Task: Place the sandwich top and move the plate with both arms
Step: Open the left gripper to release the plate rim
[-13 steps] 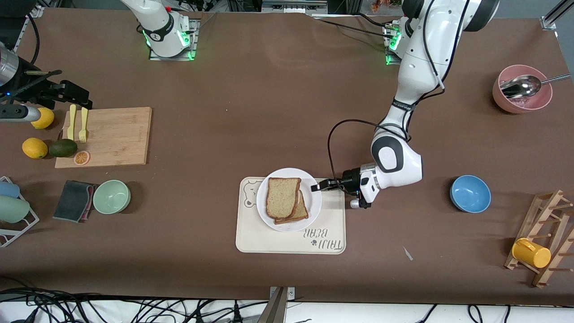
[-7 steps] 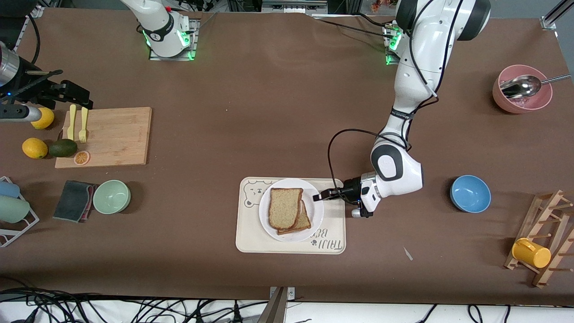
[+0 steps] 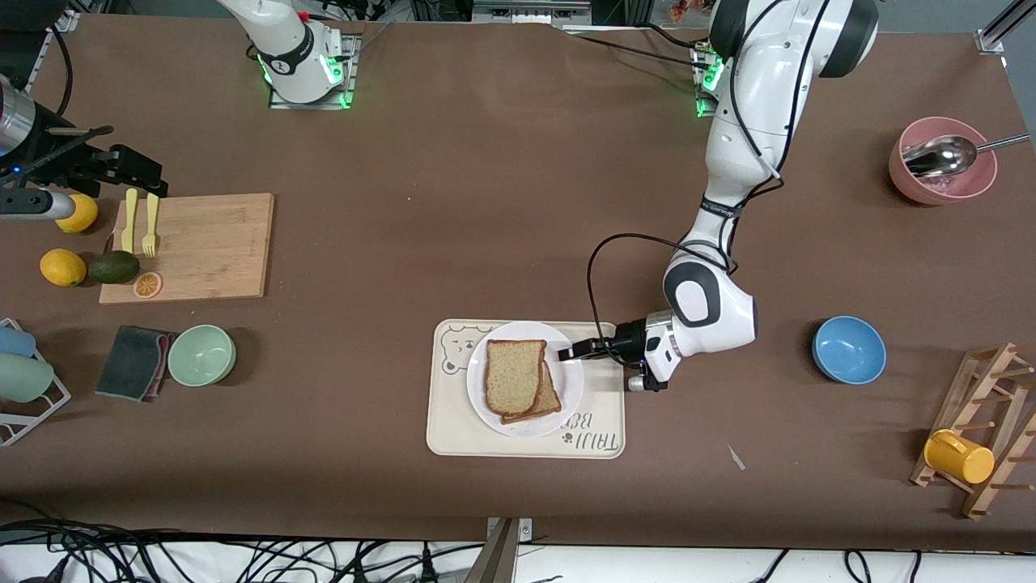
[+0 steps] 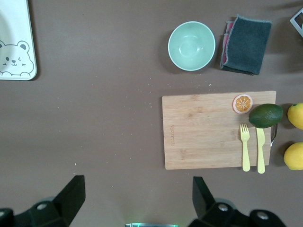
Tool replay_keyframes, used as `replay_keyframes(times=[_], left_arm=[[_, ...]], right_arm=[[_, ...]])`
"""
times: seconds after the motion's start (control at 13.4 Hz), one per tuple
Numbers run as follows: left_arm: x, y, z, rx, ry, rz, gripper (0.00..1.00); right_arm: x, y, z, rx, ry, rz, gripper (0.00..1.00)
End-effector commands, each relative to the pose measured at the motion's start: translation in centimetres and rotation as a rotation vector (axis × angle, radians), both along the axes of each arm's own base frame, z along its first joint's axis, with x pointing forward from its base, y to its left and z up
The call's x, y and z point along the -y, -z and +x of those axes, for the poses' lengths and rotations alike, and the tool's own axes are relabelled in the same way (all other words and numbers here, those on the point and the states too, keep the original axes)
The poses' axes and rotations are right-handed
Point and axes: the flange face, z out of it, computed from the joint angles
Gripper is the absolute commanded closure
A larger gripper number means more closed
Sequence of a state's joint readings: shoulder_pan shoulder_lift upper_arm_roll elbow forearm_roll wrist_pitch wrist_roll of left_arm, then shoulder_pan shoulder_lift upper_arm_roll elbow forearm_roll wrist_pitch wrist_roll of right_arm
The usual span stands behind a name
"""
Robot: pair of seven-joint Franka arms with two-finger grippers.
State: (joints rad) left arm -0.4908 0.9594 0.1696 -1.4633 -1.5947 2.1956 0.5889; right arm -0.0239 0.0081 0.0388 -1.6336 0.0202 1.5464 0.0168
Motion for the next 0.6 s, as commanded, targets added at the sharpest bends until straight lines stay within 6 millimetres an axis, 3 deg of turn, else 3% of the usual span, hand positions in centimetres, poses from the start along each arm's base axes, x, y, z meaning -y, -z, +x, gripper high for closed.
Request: replay_keyframes(times=[0.0, 0.3, 0.52], left_arm=[[-0.4, 0.2, 0.3, 0.010, -0.022, -0.003, 0.00], [-1.5, -4.5, 2.1, 0.062, -0.044, -0.018, 0.00], [-1.9, -8.0, 2.3, 0.083, -0.035, -0.012, 0.00]], right_arm=[[-0.1, -0.5, 0.3, 0.007, -0.016, -0.003, 0.00], [-0.1, -0.5, 0.2, 0.005, -0.016, -0.003, 0.00], [-0.1, -0.5, 0.2, 0.005, -0.016, 0.000, 0.00]])
